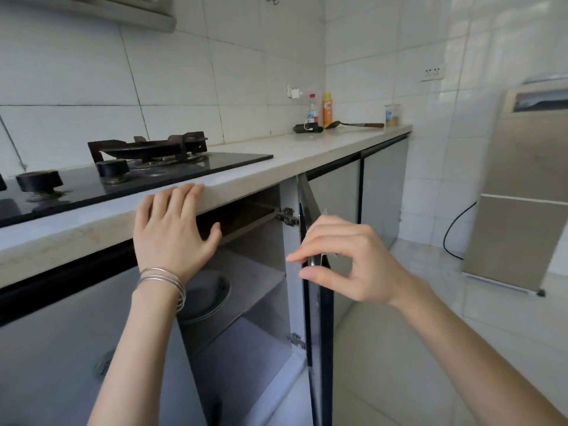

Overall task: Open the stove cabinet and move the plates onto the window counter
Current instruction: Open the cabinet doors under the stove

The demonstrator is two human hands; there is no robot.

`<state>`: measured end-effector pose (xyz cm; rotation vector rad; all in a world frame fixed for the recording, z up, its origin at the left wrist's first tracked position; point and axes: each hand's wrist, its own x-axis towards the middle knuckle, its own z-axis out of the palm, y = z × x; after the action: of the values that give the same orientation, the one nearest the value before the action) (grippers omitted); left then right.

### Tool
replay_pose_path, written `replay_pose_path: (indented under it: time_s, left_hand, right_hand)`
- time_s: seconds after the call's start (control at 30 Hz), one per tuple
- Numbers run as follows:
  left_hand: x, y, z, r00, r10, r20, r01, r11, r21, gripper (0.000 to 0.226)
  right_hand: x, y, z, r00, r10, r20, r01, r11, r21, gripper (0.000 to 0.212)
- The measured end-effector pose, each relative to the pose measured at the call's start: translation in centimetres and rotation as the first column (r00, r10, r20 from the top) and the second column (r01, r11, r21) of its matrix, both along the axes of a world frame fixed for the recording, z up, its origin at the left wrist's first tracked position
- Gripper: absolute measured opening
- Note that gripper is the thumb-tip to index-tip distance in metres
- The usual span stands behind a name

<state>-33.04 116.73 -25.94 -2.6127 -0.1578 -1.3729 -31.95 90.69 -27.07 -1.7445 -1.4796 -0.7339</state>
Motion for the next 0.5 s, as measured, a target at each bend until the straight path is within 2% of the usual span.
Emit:
replay_pose_path:
  time_s: [0.2,0.5]
  left_hand:
    - [-0.1,-0.4,0.1,1.000,0.000,0.011,0.000,1.000,-0.012,0.063]
    - [0.5,-0.9,-0.3,0.998,0.002,0.062,0.001,0.999,-0.045,0.066]
  right_hand:
    - [0.3,-2.6,-0.1,0.999,-0.012,-0.032,0.013,1.000,0.029,0.027]
    - [1.2,-10.0,-0.1,0.979,-0.191,-0.071,0.194,0.980,0.045,0.033]
